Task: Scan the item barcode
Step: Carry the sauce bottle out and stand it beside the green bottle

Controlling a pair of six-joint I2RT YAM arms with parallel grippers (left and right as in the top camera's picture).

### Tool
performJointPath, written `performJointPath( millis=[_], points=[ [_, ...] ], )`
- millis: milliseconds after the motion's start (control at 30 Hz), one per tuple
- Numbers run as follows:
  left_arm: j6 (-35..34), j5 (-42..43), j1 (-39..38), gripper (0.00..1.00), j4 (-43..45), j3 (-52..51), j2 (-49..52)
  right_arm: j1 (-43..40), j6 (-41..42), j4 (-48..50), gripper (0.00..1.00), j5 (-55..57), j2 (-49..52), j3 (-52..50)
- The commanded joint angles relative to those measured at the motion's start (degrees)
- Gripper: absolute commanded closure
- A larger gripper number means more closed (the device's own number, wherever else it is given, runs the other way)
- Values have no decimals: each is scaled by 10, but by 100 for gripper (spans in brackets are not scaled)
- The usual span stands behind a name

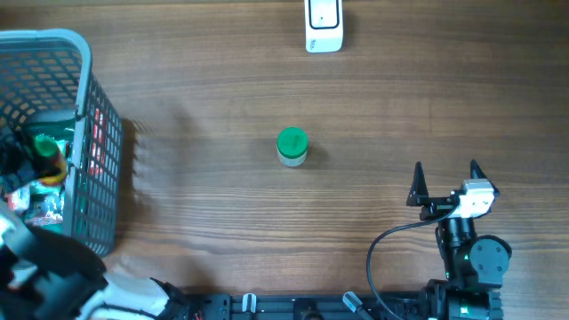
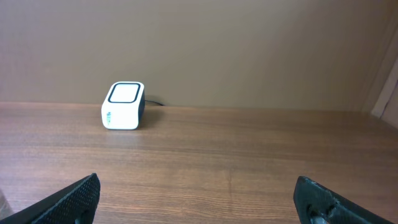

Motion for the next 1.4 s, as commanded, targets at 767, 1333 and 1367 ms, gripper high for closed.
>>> performJointPath(
  millis=[767,1333,1367],
  points=[
    [-22,-47,-382,79,137,45,-314,2,6,2,0,6,-1,-1],
    [-197,-19,-612,77,99,45,23,2,6,2,0,6,-1,-1],
    [-206,-10,-612,76,99,45,36,2,6,2,0,6,-1,-1]
  ],
)
